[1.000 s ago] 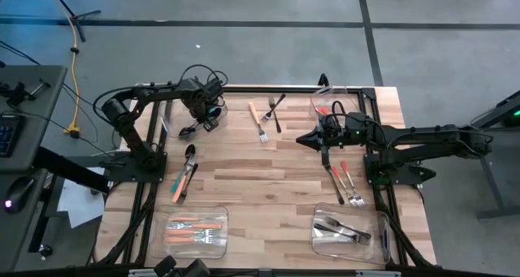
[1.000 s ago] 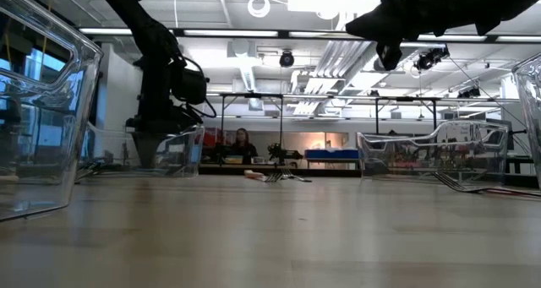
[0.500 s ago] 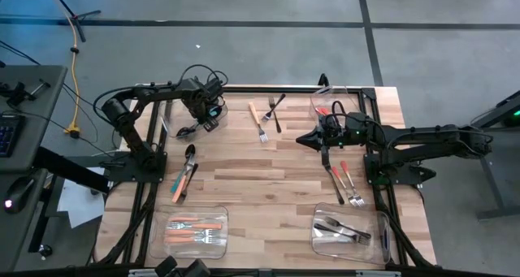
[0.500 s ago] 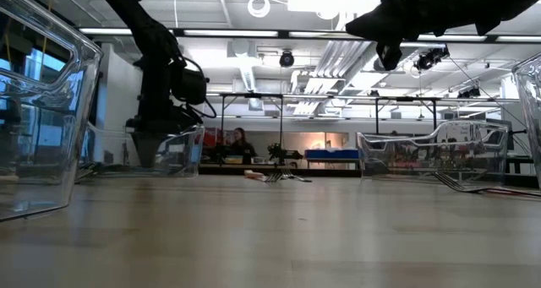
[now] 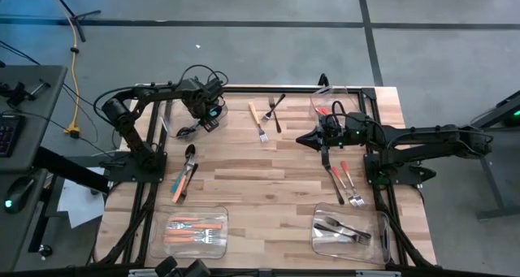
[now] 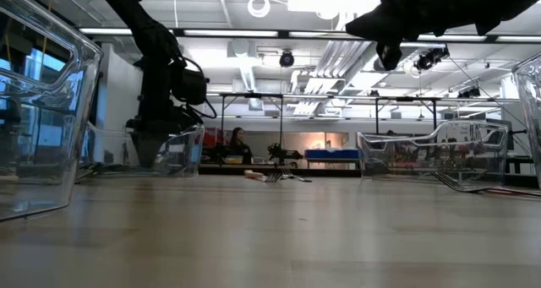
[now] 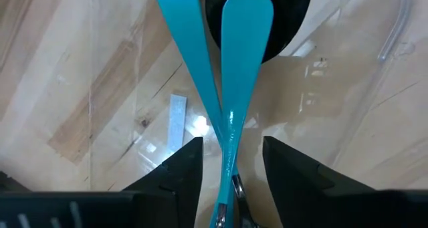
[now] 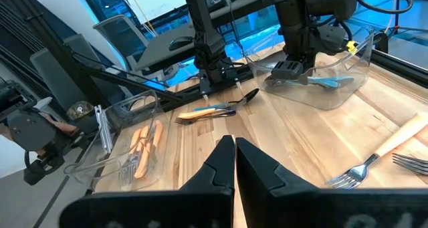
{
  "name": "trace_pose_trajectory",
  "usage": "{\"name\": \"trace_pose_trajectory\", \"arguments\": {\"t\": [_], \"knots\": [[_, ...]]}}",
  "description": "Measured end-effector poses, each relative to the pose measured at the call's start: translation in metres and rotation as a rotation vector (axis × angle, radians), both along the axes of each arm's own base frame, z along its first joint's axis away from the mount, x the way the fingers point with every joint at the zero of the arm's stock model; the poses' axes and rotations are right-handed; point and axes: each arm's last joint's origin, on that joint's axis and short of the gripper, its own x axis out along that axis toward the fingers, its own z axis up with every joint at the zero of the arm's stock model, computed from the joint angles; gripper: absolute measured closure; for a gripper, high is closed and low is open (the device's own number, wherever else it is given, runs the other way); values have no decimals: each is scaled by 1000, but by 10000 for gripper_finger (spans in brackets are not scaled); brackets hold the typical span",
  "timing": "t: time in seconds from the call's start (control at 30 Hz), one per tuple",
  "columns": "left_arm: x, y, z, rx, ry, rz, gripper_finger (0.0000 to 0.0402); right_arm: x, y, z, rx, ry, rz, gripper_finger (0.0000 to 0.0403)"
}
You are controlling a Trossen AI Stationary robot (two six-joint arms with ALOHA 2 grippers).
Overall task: Sort silverware by color (type)
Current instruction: Put the black fork into the bottom right transparent bin
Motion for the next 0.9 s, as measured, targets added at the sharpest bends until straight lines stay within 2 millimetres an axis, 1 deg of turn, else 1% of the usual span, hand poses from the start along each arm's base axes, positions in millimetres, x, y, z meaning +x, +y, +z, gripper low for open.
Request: {"name": "trace_pose_trajectory", "arguments": {"t": [0.23,0.3,0.4,0.53,0.67,0.9], "knots": [[-1,-1,2,-14,20,-39,252,0,0,0,0,0,0,403],[-1,0,8,-19,26,-49,252,0,0,0,0,0,1,403],[1,2,21,0,7,-60,252,0,0,0,0,0,1,403],[5,5,52,85,-76,-59,252,0,0,-1,2,10,1,403],[2,2,89,190,-179,-58,252,-1,0,-3,6,30,4,403],[-21,-20,153,413,-426,-19,252,-1,0,-4,7,38,4,403]]}}
